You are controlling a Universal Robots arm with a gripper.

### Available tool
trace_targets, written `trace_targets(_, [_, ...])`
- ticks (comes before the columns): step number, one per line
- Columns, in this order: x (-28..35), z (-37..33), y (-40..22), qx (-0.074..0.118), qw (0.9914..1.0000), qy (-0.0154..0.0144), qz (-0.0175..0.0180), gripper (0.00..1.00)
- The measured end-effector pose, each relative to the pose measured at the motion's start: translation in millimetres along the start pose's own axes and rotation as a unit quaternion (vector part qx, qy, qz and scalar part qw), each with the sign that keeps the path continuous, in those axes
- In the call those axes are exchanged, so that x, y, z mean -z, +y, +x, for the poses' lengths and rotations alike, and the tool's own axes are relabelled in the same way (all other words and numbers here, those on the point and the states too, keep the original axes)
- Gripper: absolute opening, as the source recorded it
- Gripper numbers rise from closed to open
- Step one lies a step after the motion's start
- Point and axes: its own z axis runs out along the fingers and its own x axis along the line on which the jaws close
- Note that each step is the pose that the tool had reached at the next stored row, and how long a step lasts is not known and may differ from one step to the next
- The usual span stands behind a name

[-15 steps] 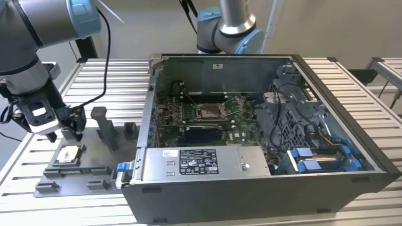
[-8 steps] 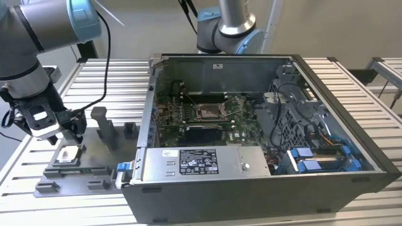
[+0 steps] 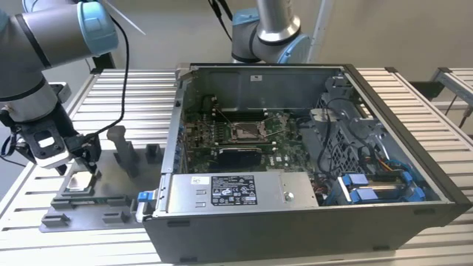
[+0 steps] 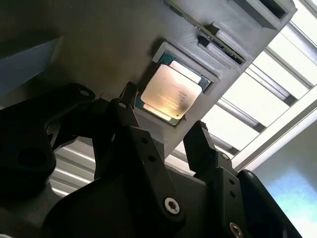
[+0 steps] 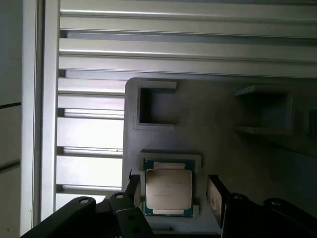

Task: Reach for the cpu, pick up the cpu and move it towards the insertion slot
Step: 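Pick up the cpu and move it towards the insertion slot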

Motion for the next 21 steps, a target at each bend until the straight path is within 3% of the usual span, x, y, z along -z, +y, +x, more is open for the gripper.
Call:
trace_targets(6, [-5.9, 1.5, -6.6, 0.0, 1.0, 0.0, 0.0, 1.0])
trace_targets(21, [-19.7, 2.7, -7.7, 0.0, 1.0, 0.0, -0.0001, 1.0])
